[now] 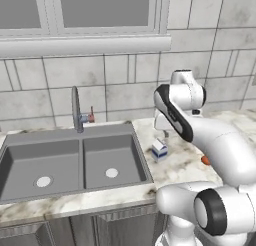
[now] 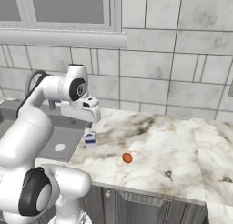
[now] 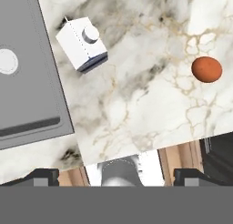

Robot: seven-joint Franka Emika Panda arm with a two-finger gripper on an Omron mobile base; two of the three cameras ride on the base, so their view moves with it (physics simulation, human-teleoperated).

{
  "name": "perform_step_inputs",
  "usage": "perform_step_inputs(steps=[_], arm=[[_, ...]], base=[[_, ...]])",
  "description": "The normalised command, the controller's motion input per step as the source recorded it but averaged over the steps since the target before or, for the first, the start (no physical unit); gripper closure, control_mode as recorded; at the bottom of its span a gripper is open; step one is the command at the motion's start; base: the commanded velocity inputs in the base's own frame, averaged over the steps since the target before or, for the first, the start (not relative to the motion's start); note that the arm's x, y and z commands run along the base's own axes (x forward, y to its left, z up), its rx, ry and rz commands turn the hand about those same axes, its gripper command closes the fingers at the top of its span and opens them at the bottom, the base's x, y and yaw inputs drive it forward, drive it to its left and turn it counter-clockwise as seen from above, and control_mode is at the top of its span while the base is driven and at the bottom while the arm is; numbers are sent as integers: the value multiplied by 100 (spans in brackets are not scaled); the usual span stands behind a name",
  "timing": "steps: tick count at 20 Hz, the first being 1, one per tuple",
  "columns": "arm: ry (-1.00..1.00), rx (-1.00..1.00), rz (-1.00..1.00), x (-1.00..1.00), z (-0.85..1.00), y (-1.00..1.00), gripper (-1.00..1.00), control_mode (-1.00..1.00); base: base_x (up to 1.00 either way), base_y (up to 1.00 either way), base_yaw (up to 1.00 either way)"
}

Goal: Gather the eggs and milk located in the vicinity of the sink area and place them right next to the bowl.

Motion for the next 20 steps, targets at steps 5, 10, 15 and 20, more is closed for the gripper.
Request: perform_step_inputs(steps=[5,10,15,20], arm=[[-4,0,3,16,-13,-2,-100,-100],[-1,0,24,51,-23,0,-100,-100],[-1,0,25,47,-1,0,-100,-100],[1,0,17,41,-12,7,-100,-100]], base=[[0,0,0],[0,0,0],[0,0,0],[0,0,0]])
